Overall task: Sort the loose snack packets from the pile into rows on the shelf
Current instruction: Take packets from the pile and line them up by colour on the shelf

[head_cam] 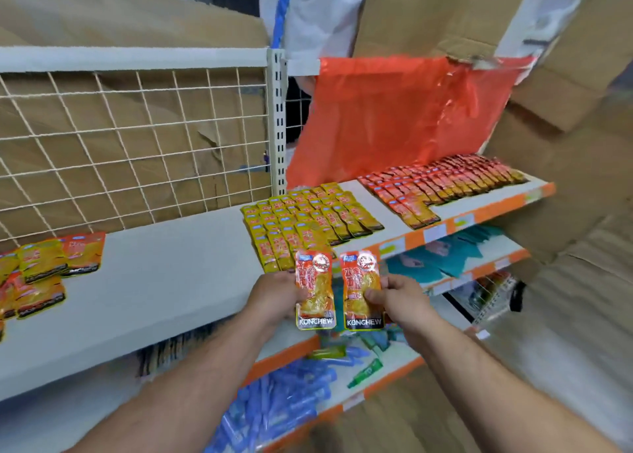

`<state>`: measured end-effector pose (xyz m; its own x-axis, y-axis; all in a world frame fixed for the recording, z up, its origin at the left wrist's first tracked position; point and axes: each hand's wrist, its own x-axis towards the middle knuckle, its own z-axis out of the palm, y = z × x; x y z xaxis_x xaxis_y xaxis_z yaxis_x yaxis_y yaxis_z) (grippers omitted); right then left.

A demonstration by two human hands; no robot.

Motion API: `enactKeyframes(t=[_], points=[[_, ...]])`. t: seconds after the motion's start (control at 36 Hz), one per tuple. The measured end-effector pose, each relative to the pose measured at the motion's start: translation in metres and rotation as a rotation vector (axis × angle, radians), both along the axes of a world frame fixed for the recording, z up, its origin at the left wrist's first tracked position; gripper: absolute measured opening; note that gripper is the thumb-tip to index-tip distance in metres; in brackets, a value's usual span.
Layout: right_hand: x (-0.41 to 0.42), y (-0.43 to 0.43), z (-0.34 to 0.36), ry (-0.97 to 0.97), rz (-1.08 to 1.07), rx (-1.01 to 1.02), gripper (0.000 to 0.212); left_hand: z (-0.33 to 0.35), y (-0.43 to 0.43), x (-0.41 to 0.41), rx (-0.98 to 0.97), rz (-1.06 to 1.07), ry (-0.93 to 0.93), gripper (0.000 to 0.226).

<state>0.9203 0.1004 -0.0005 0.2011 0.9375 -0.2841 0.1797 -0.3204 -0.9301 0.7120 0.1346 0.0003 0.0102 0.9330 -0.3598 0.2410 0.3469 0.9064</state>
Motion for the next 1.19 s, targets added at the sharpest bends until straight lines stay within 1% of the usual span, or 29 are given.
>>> enactKeyframes(t=[0.14,0.22,0.36,0.42,0.58,0.72,0.83,0.94,1.14,1.19], points=[[0.054,-0.008,-0.006,0.005,-0.054,-0.030,0.015,-0.004,0.007,0.057,-0.050,-0.053,0.001,0.031],[0.082,-0.004,-0.008,0.015,-0.105,-0.033,0.030,-0.007,0.020,0.090,-0.067,-0.082,-0.002,0.036],[0.128,0.017,-0.011,-0.025,-0.159,-0.035,0.026,-0.013,0.050,0.142,-0.054,-0.134,-0.026,0.026],[0.146,0.032,-0.012,-0.037,-0.175,-0.047,0.021,-0.014,0.066,0.162,-0.044,-0.147,-0.037,0.021],[0.193,0.092,-0.009,-0.053,-0.187,-0.034,0.015,-0.008,0.130,0.216,0.012,-0.199,-0.060,0.028],[0.217,0.148,-0.003,-0.066,-0.187,-0.025,0.014,-0.004,0.182,0.247,0.023,-0.175,-0.085,0.029],[0.235,0.185,-0.001,-0.034,-0.188,-0.013,0.022,-0.005,0.215,0.265,0.052,-0.157,-0.087,0.037],[0.251,0.212,0.002,-0.027,-0.152,-0.020,0.018,-0.008,0.236,0.281,0.050,-0.120,-0.078,0.041],[0.290,0.266,-0.003,-0.038,-0.054,-0.025,0.016,-0.016,0.264,0.316,0.085,0.004,0.005,0.030],[0.303,0.281,-0.007,-0.065,-0.005,-0.023,0.021,-0.020,0.268,0.327,0.084,0.034,0.028,0.028]])
